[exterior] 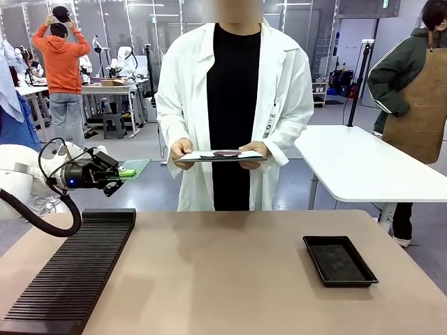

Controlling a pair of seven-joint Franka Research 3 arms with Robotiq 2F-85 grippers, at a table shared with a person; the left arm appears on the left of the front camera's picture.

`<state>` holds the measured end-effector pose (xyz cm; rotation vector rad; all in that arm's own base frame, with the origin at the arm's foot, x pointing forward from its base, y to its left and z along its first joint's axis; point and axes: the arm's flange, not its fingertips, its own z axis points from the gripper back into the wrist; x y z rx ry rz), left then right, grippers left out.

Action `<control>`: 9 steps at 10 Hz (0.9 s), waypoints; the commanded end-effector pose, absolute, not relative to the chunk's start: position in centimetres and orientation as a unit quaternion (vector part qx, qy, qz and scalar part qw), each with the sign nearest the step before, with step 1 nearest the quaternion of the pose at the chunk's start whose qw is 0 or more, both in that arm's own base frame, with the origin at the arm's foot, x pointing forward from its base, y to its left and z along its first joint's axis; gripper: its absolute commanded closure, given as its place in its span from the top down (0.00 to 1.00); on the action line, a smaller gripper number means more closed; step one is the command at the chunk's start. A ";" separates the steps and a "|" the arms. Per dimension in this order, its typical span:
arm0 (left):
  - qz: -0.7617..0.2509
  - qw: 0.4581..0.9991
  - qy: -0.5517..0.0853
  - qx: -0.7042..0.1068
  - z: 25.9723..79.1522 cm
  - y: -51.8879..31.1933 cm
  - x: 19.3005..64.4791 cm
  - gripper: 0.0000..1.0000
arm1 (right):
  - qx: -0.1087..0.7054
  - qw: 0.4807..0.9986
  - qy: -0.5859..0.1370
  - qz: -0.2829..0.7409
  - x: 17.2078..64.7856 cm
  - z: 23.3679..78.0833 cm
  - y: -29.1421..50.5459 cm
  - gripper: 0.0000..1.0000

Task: Inspect the PCB.
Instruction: Release the Blank PCB you were holding.

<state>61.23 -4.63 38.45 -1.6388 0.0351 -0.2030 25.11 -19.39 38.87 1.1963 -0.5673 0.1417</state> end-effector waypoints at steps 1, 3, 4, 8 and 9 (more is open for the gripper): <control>-0.092 0.677 0.016 -0.730 38.5 -4.7 61.2 0.03 | 0.559 0.781 -0.271 0.066 25.2 39.1 -19.4 1.00; -0.092 0.677 0.016 -0.730 38.5 -4.7 61.2 0.03 | 0.559 0.781 -0.271 0.066 25.2 39.1 -19.4 1.00; -0.092 0.677 0.016 -0.730 38.5 -4.7 61.2 0.03 | 0.559 0.781 -0.271 0.066 25.2 39.1 -19.4 1.00; -0.092 0.677 0.016 -0.730 38.5 -4.7 61.2 0.03 | 0.559 0.781 -0.271 0.066 25.2 39.1 -19.4 1.00; -0.092 0.677 0.016 -0.730 38.5 -4.7 61.2 0.03 | 0.559 0.781 -0.271 0.066 25.2 39.1 -19.4 1.00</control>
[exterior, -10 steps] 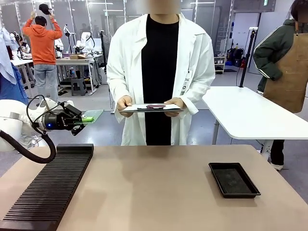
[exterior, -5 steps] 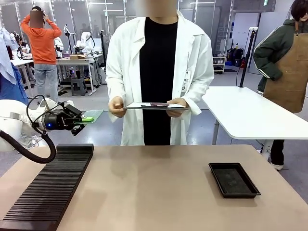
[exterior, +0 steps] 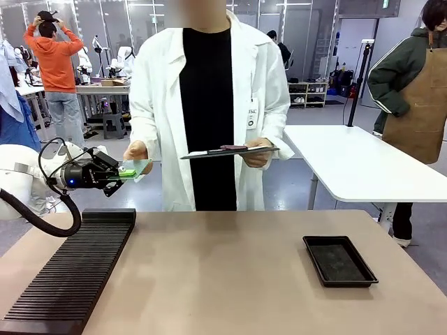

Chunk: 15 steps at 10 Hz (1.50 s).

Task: Inspect the PCB.
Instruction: Release the Blank PCB you were holding.

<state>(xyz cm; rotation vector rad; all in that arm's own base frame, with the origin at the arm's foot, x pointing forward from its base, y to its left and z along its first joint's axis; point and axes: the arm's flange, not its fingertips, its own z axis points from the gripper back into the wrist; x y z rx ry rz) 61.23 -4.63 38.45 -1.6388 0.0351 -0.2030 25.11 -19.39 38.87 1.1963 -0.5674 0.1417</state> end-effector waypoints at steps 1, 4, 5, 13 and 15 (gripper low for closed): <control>-0.092 0.677 0.016 -0.730 38.5 -4.7 61.2 0.03 | 0.559 0.781 -0.271 0.066 25.2 39.1 -19.4 1.00; -0.092 0.677 0.016 -0.730 38.5 -4.7 61.2 0.03 | 0.559 0.781 -0.271 0.066 25.2 39.1 -19.4 1.00; -0.092 0.677 0.016 -0.730 38.5 -4.7 61.2 0.03 | 0.559 0.781 -0.271 0.066 25.2 39.1 -19.4 1.00; -0.092 0.677 0.016 -0.730 38.5 -4.7 61.2 0.03 | 0.559 0.781 -0.271 0.066 25.2 39.1 -19.4 1.00; -0.097 0.676 0.027 -0.730 38.6 -4.5 61.0 0.28 | 0.559 0.781 -0.271 0.066 25.2 39.1 -19.4 1.00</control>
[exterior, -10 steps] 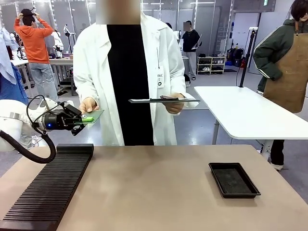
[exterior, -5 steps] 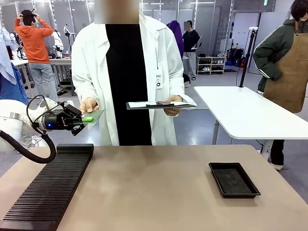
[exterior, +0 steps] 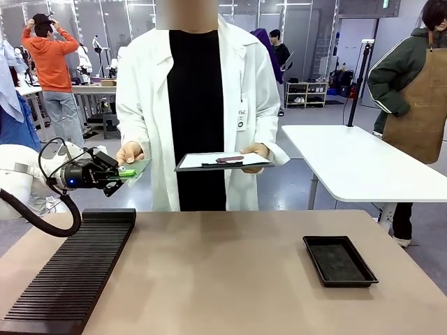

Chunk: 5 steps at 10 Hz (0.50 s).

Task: Inspect the PCB.
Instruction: Release the Blank PCB you were holding.

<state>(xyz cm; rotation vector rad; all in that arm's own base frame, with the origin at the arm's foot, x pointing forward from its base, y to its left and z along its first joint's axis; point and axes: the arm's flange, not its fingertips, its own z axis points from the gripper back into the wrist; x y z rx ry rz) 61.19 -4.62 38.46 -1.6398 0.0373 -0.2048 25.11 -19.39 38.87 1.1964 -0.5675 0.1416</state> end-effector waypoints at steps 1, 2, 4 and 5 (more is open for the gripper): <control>-0.097 0.676 0.023 -0.730 38.6 -4.4 60.9 0.25 | 0.559 0.781 -0.271 0.066 25.2 39.1 -19.4 1.00; -0.095 0.675 0.022 -0.731 38.6 -4.2 60.8 0.51 | 0.559 0.781 -0.271 0.066 25.2 39.1 -19.4 1.00; -0.095 0.677 0.027 -0.730 38.4 -4.0 60.5 0.72 | 0.559 0.781 -0.271 0.066 25.2 39.1 -19.4 1.00; -0.094 0.678 0.029 -0.729 38.4 -4.0 60.5 0.68 | 0.559 0.781 -0.271 0.066 25.2 39.1 -19.4 1.00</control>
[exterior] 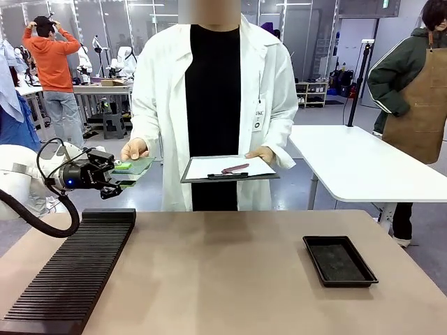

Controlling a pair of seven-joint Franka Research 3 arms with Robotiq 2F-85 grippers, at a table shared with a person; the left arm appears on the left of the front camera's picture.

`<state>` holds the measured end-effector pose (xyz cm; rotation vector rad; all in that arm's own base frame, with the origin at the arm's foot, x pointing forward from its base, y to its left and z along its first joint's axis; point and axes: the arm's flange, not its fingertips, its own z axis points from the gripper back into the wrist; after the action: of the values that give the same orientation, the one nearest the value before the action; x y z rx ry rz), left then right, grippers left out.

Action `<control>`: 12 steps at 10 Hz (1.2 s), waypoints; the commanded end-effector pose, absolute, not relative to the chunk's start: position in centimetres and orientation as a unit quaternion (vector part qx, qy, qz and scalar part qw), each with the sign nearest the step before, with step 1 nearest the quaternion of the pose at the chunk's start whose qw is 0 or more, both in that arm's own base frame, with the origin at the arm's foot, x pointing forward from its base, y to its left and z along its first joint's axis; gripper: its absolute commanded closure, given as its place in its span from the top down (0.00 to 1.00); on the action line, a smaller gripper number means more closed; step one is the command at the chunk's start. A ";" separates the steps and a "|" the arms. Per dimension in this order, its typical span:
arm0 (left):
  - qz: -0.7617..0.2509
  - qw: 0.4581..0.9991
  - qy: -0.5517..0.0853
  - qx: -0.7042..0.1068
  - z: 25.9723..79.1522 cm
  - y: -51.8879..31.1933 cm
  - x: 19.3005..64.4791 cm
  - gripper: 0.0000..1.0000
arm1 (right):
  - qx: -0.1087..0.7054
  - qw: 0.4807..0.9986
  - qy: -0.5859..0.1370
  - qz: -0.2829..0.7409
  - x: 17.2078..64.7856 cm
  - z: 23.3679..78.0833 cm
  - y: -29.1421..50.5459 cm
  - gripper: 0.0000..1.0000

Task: Inspect the PCB.
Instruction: Release the Blank PCB you were holding.

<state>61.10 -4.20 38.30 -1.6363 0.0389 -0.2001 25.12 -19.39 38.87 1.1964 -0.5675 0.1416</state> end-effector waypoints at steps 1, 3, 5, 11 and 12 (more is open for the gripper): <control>-0.094 0.678 0.028 -0.728 38.5 -3.9 60.5 0.92 | 0.559 0.781 -0.271 0.066 25.2 39.1 -19.4 1.00; -0.096 0.680 0.029 -0.726 38.7 -3.9 60.5 1.00 | 0.559 0.781 -0.271 0.066 25.2 39.1 -19.4 1.00; -0.092 0.680 0.029 -0.727 38.6 -3.8 60.5 1.00 | 0.559 0.781 -0.271 0.066 25.2 39.1 -19.4 1.00; -0.088 0.680 0.017 -0.728 38.3 -4.0 61.1 1.00 | 0.559 0.781 -0.271 0.066 25.2 39.1 -19.4 1.00; -0.088 0.680 0.017 -0.728 38.3 -4.0 61.1 1.00 | 0.559 0.781 -0.271 0.066 25.2 39.1 -19.4 1.00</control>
<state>61.06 -3.89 38.31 -1.6352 0.0381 -0.1987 25.12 -19.39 38.87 1.1964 -0.5676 0.1416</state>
